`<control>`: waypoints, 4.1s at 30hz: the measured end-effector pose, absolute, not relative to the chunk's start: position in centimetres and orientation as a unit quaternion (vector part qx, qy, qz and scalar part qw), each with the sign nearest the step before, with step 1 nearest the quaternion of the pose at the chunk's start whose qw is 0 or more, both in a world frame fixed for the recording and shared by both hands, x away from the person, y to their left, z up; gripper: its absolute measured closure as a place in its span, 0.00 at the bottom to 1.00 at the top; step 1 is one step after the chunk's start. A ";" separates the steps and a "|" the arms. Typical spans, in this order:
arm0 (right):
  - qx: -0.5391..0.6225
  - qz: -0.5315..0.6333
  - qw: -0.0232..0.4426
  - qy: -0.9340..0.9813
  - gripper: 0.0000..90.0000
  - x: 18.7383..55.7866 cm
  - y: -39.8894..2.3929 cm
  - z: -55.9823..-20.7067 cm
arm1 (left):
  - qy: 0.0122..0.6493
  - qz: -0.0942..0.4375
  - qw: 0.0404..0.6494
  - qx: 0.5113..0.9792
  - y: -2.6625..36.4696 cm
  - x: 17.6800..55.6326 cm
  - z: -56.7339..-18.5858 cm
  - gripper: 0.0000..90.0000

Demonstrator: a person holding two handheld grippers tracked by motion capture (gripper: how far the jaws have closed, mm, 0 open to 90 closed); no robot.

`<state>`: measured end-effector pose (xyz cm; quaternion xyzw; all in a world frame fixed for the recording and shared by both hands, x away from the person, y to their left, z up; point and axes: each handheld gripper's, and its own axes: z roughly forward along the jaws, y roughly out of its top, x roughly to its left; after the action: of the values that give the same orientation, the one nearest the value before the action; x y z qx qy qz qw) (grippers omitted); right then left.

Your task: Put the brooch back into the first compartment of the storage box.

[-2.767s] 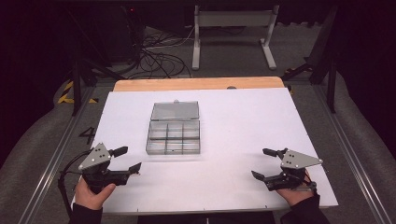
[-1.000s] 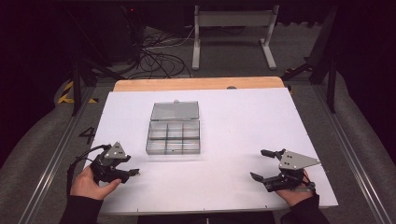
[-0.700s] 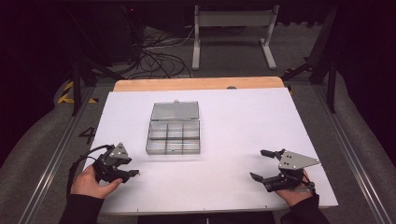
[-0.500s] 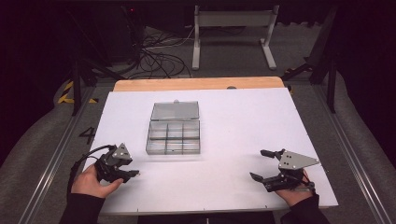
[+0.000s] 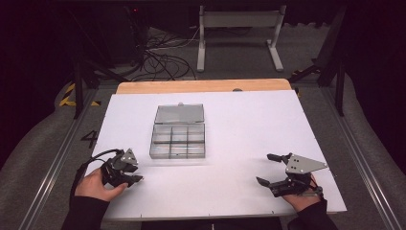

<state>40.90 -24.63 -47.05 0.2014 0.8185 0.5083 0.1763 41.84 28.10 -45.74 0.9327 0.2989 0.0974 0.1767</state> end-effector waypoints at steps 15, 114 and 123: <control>0.201 0.508 0.176 0.819 0.15 40.9 -24.6 -47.0 | 0.292 0.075 0.176 0.937 28.4 42.1 -46.1 0.80; 0.205 0.507 0.172 0.820 0.15 40.9 -24.6 -47.2 | 0.323 0.156 0.469 0.807 28.7 44.7 -39.6 0.93; 0.204 0.507 0.172 0.819 0.15 40.9 -24.7 -47.1 | 0.322 0.162 0.474 0.803 27.9 45.6 -39.4 0.93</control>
<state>40.93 -24.71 -47.14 0.2039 0.8195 0.5073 0.1717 45.57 27.85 -39.43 0.8032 0.3218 0.1624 0.4743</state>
